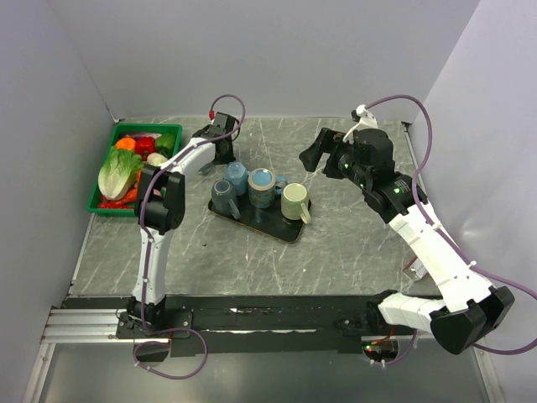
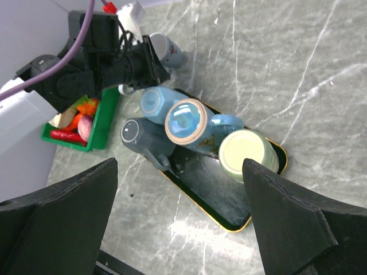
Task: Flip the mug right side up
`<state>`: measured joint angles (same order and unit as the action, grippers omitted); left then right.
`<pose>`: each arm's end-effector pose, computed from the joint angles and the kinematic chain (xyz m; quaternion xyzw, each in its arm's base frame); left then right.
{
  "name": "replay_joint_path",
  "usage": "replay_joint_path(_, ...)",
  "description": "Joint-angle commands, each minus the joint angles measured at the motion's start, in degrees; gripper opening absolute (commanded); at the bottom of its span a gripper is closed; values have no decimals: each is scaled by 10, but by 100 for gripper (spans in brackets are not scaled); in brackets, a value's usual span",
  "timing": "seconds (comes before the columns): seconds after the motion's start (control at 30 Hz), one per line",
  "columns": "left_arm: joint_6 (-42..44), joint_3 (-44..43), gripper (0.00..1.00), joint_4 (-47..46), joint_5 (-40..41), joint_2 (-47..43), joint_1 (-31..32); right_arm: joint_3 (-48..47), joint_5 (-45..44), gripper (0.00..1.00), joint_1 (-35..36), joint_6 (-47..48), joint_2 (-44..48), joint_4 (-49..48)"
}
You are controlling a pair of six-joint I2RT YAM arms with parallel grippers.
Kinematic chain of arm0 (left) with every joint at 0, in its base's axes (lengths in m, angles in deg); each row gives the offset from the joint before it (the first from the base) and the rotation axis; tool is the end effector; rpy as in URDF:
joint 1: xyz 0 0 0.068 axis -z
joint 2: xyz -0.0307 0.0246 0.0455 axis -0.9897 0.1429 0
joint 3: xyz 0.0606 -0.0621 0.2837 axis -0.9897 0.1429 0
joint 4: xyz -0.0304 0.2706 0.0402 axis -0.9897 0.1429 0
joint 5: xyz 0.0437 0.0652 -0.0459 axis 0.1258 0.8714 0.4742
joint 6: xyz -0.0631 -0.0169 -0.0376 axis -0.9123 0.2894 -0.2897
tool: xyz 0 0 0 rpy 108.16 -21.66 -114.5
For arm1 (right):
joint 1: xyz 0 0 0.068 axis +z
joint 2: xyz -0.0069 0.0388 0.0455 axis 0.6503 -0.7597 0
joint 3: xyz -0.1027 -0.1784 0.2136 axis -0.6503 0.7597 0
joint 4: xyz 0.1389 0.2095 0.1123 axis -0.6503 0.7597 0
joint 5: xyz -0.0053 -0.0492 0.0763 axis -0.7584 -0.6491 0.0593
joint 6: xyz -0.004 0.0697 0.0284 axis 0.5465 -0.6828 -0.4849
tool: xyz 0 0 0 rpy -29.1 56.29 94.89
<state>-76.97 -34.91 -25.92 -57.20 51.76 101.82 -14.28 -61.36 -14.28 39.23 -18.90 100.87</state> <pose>0.5278 -0.1767 0.1848 -0.0752 0.9384 -0.0171 0.3369 0.2564 0.1262 0.4263 0.0207 0.8133 0.2667 0.5168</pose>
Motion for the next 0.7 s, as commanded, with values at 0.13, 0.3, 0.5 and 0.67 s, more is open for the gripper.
replay_joint_path(0.13,2,-15,52,-2,16,-21,3,-14,-6,95,-6,-9,10,18)
replay_joint_path(0.3,1,-21,64,-11,0,-46,3,-10,-2,96,-7,-6,1,24)
replay_joint_path(0.5,-10,-14,73,-16,-27,-92,4,6,1,98,-9,28,-17,24)
replay_joint_path(0.67,-18,-11,79,-19,-46,-135,5,25,36,100,-9,99,-43,15)
